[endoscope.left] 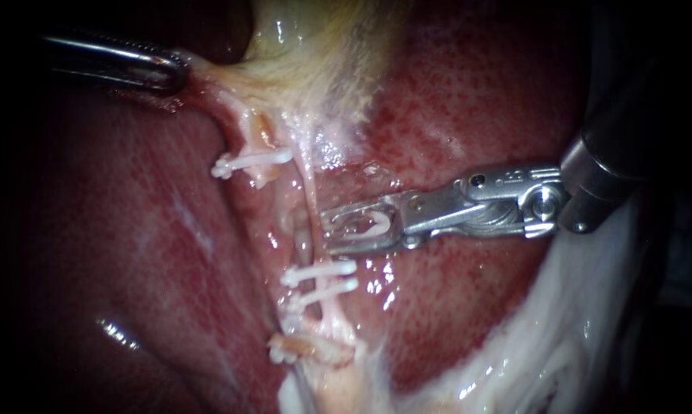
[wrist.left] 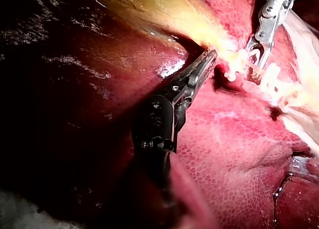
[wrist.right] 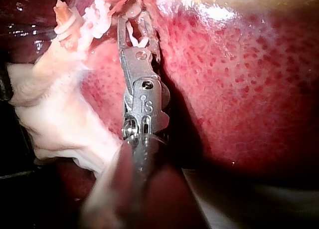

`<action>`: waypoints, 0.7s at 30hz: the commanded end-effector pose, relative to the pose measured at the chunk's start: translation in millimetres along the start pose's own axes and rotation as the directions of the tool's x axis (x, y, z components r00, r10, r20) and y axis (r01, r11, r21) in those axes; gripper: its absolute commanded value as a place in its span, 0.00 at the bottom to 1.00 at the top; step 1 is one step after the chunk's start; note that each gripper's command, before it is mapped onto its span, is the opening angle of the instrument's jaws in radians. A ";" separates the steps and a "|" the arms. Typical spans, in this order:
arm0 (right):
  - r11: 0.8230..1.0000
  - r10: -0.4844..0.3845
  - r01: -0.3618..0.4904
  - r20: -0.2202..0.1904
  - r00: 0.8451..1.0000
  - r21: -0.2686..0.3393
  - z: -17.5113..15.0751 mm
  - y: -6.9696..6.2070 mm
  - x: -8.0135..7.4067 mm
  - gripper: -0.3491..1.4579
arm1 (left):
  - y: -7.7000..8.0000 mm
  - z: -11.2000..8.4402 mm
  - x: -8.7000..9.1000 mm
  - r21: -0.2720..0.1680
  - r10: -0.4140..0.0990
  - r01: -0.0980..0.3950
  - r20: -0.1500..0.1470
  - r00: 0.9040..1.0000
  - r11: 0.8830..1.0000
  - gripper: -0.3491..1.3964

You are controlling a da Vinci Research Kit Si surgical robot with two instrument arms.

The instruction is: Clipping third clip right tube

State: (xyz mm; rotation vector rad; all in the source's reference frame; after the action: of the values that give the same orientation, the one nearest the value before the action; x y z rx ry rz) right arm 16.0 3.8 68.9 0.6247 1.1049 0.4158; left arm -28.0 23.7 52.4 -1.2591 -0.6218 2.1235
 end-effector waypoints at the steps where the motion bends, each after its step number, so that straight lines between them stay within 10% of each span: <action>1: 1.000 0.000 0.000 0.000 1.000 0.000 -0.2 0.0 0.0 0.27 | 0.0 0.0 0.0 0.000 0.000 0.000 0.000 1.000 1.000 0.00; 21: 0.974 0.153 -0.127 -0.129 0.980 0.187 -3.5 -1.6 3.2 0.47 | 0.0 -0.2 -0.1 -0.001 0.001 -0.001 0.000 1.000 1.000 0.00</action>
State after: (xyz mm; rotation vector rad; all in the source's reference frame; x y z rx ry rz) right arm 14.4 5.3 64.5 0.8524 1.2471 0.4959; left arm -27.8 23.7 52.4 -1.2598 -0.6229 2.1241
